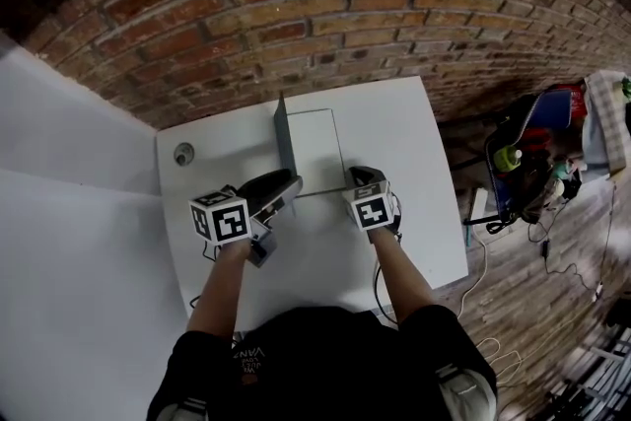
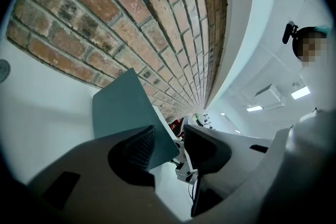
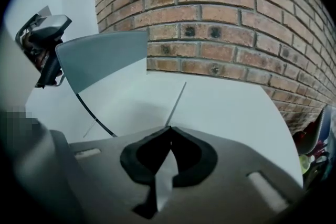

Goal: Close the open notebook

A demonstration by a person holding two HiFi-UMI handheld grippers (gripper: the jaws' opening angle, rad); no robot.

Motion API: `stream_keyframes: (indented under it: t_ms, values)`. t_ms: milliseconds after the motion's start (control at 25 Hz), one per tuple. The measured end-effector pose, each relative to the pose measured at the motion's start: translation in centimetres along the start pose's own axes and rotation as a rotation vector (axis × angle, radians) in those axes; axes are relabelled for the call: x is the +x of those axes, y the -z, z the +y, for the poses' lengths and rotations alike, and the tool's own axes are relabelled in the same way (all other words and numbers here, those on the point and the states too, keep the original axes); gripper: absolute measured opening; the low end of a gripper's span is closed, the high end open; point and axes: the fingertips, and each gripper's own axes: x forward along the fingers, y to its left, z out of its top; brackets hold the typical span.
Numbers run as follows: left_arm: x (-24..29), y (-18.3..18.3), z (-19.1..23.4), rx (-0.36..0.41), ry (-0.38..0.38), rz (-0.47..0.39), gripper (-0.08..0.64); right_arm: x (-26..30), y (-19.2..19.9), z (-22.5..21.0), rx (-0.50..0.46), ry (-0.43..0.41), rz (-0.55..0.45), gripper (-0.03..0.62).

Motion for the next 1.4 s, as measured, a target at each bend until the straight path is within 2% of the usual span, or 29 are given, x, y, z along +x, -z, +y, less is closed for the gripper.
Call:
stream_keyframes:
  t_ms: [720,920,1400]
  values:
    - [2.4,1.9,-1.6,0.014,0.013,0.043,0.184,-2.7,1.2,-2.3,0.023,0.034,-0.021,-0.002]
    - [1.9,1.6,-2.3,0.058,-0.011,0.032,0.184,-4.0,0.7,-2.0,0.024,0.039,-0.052,-0.002]
    - [-0.2,2.3,-4.5,0.123,-0.003,0.013,0.180,-7.8,-1.3,-0.6,0.017,0.057,-0.148,-0.002]
